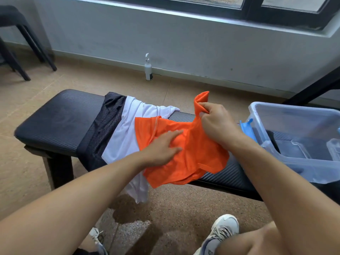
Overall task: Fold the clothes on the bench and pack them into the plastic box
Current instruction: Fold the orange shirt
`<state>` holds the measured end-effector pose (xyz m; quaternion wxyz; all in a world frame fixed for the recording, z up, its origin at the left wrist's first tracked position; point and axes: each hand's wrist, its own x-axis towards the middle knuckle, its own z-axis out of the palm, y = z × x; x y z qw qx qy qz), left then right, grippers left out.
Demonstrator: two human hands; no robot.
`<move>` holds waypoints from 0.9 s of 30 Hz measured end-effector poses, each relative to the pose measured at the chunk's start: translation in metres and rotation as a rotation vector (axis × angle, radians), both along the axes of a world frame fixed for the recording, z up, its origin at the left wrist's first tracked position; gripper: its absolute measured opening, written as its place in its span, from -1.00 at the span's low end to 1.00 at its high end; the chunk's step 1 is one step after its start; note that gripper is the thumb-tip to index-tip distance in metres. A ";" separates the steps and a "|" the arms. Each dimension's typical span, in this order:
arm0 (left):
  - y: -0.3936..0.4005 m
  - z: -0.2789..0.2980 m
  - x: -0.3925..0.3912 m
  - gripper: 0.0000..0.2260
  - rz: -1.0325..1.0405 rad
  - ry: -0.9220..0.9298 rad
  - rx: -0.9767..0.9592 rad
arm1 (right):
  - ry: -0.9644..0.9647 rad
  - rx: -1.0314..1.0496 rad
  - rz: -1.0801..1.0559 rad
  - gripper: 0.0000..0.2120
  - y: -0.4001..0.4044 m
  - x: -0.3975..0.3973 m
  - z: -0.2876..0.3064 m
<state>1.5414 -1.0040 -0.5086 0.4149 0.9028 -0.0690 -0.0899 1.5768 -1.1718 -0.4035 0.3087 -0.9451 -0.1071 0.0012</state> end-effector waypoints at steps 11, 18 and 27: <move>0.078 0.012 0.031 -0.47 0.149 -0.176 0.282 | 0.178 -0.028 0.145 -0.51 0.064 -0.029 -0.031; 0.094 0.001 0.052 -0.42 -0.046 -0.249 0.564 | 0.165 0.046 -0.057 -0.52 0.020 -0.010 -0.021; 0.104 -0.006 0.065 -0.84 0.050 -0.335 0.520 | 0.160 0.027 -0.073 -0.55 0.003 -0.014 -0.033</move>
